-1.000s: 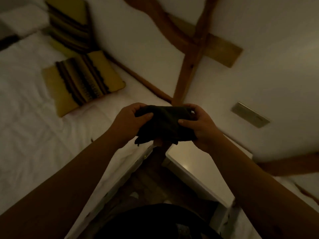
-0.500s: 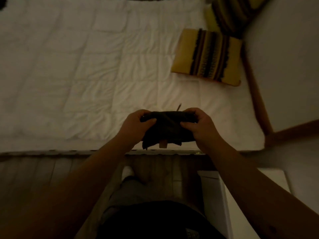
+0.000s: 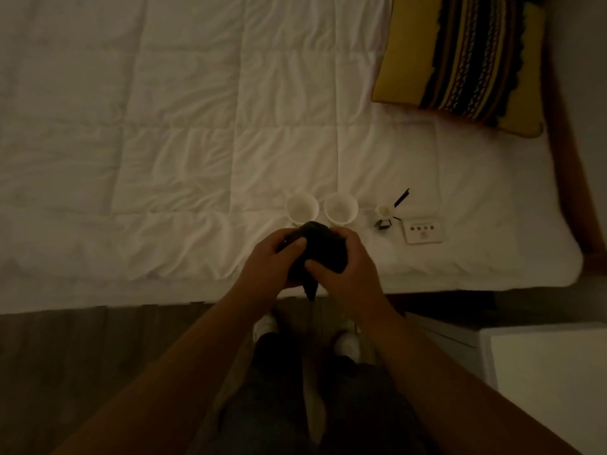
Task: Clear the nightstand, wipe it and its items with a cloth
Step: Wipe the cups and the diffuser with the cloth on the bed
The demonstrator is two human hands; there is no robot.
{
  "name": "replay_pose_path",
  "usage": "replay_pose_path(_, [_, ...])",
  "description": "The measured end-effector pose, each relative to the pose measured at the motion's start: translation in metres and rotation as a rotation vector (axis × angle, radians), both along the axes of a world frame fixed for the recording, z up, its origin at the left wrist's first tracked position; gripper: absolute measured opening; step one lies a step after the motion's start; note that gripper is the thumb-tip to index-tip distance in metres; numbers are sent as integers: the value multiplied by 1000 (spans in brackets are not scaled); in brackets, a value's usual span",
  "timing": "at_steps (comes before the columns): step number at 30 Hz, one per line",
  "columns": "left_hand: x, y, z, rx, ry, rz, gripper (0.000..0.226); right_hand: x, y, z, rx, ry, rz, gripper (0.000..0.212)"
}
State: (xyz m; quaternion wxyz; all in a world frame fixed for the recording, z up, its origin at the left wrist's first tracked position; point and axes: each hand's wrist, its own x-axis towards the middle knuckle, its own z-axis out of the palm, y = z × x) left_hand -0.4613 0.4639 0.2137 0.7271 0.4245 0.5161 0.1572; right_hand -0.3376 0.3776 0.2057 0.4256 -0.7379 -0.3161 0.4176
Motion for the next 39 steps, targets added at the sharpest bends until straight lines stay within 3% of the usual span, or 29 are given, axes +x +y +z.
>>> replay_pose_path(2, [11, 18, -26, -58, -68, -8, 19, 5, 14, -31, 3, 2, -31, 64])
replay_pose_path(8, [28, 46, -110, -17, -105, -262, 29, 40, 37, -132, -4, 152, -180, 45])
replay_pose_path(11, [31, 59, -139, 354, 167, -273, 32, 50, 43, -154, 22, 119, -234, 43])
replay_pose_path(14, [44, 80, -188, 898, 552, -470, 71, 57, 53, -182, 69, -5, -311, 48])
replay_pose_path(17, [58, 93, -222, 830, 571, -713, 115, 56, 64, -192, 122, -149, -288, 53])
replay_pose_path(19, [63, 98, -236, 732, 454, -632, 123, 53, 74, -195, 143, -270, -174, 53])
replay_pose_path(24, [56, 93, -238, 698, 279, -368, 122, 50, 107, -197, 40, -707, 238, 52])
replay_pose_path(28, [48, 83, -237, 874, 298, -428, 114, 41, 114, -195, -52, -875, 464, 38])
replay_pose_path(31, [39, 76, -235, 1059, 296, -553, 103, 30, 111, -199, -115, -920, 593, 29])
replay_pose_path(34, [33, 70, -234, 1176, 308, -619, 93, 25, 110, -204, -219, -846, 635, 33])
replay_pose_path(39, [29, 67, -237, 1208, 325, -693, 86, 17, 112, -206, -296, -786, 717, 38])
